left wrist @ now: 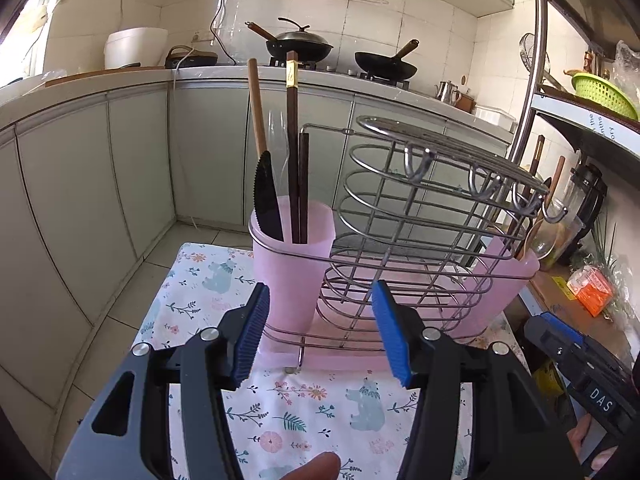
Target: Organize utensils
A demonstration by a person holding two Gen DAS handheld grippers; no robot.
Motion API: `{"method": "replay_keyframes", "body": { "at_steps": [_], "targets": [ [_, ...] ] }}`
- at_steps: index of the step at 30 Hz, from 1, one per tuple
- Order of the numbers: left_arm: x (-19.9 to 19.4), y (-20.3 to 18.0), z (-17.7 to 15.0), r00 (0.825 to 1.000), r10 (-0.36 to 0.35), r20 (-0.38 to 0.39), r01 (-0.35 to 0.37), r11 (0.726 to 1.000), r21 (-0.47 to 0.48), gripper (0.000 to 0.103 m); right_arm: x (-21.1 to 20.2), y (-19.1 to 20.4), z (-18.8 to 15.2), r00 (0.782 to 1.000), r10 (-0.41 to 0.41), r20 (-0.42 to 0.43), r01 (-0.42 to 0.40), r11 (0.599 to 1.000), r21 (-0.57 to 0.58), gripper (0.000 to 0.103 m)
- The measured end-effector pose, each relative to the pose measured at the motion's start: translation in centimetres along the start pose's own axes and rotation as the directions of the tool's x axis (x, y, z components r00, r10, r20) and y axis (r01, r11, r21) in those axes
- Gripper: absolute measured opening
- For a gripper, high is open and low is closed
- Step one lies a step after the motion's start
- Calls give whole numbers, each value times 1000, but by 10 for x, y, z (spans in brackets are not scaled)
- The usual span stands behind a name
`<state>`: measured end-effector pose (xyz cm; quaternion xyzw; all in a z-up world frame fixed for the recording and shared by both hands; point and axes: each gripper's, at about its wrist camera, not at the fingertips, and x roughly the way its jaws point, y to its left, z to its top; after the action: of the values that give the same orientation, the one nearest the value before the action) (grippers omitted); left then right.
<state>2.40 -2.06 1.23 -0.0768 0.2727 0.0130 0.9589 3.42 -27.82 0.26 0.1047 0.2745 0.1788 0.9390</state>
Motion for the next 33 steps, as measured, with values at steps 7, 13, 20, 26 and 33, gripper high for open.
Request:
{"method": "replay_keyframes", "body": {
  "at_steps": [7, 13, 20, 26, 33],
  "targets": [
    [-9, -9, -4, 1000, -9, 6, 9, 1000, 15, 54, -9, 7, -1, 1000, -14, 28, 15, 1000, -13, 41],
    [-16, -17, -8, 1000, -19, 10, 19, 999, 27, 54, -12, 21, -3, 996, -76, 52, 79, 994, -71, 41],
    [-23, -23, -12, 999, -28, 19, 27, 999, 34, 54, -12, 33, -8, 995, -83, 49, 88, 991, -98, 41],
    [-30, -28, -15, 999, -35, 39, 33, 998, 48, 54, -17, 39, -9, 992, -103, 72, 109, 990, -92, 41],
    [-38, -37, -20, 997, -37, 68, 31, 996, 83, 54, -23, 40, -7, 986, -131, 101, 139, 987, -81, 41]
  ]
}}
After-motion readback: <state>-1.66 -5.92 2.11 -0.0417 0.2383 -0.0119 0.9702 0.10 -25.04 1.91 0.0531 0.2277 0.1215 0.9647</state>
